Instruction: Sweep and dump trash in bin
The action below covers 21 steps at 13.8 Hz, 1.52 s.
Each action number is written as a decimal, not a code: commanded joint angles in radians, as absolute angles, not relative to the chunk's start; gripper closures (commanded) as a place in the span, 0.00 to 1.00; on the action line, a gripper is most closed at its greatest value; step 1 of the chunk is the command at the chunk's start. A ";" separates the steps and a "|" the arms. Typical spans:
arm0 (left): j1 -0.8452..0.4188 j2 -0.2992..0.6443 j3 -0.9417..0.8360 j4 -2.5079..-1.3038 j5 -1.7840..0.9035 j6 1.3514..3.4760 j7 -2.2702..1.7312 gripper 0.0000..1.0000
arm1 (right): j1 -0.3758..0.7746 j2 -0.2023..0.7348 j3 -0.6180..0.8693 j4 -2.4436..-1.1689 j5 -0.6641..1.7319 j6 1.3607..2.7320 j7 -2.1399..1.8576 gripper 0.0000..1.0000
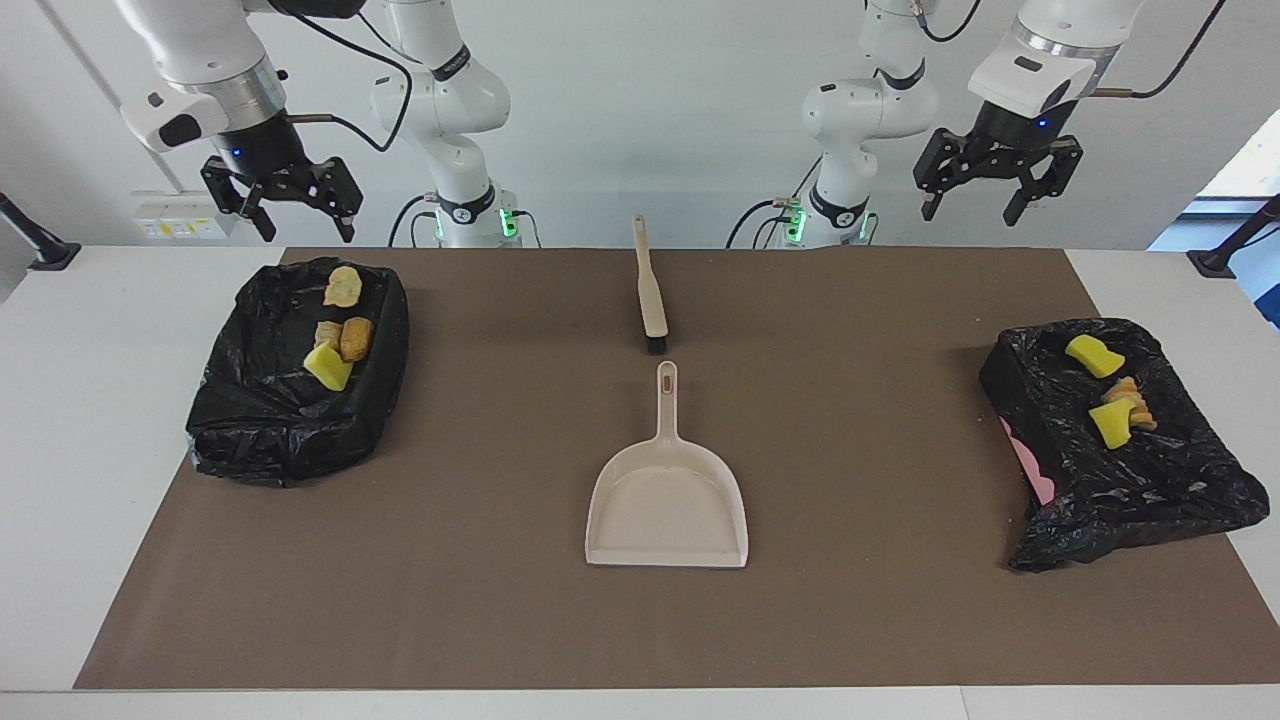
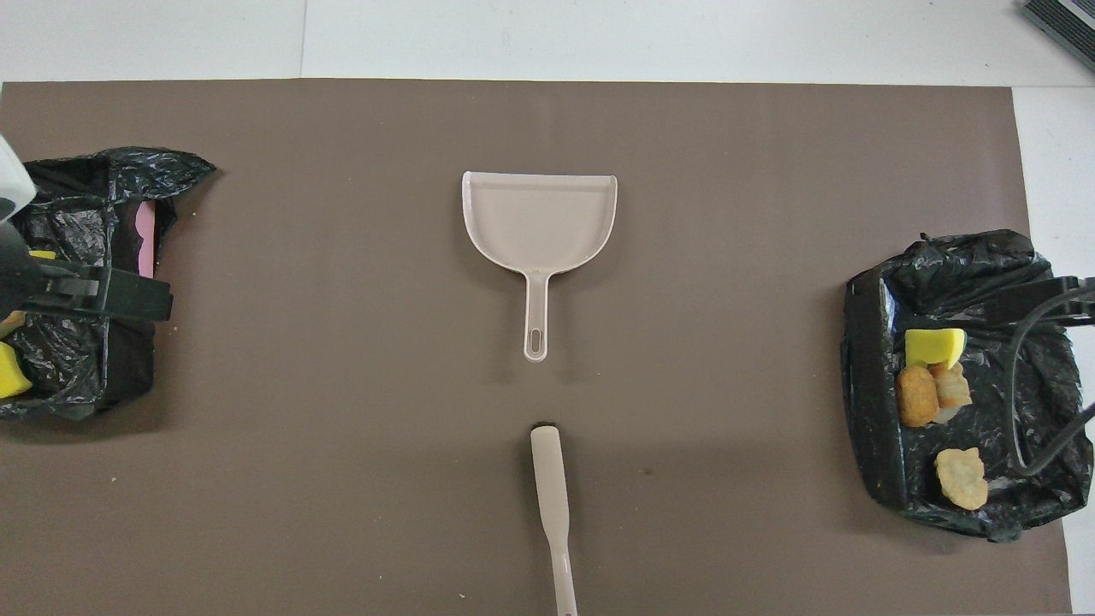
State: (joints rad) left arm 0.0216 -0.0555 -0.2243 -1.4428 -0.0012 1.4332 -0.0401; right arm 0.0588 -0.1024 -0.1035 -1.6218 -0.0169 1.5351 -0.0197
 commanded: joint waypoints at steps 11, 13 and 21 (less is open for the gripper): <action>-0.040 0.037 -0.040 -1.330 -0.026 1.330 0.031 0.00 | 0.055 -0.114 -0.103 -1.632 -0.015 1.529 -0.040 0.00; -0.081 0.038 0.016 -1.328 -0.029 1.333 0.041 0.00 | 0.055 -0.114 -0.103 -1.634 -0.015 1.529 -0.040 0.00; -0.107 -0.023 0.057 -1.381 -0.029 1.338 0.077 0.00 | 0.055 -0.114 -0.103 -1.632 -0.015 1.529 -0.040 0.00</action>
State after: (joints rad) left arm -0.0892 0.0076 0.0367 -1.3572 -0.0152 1.3565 0.0775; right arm 0.0588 -0.1024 -0.1035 -1.6218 -0.0169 1.5351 -0.0197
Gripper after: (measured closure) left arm 0.000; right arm 0.000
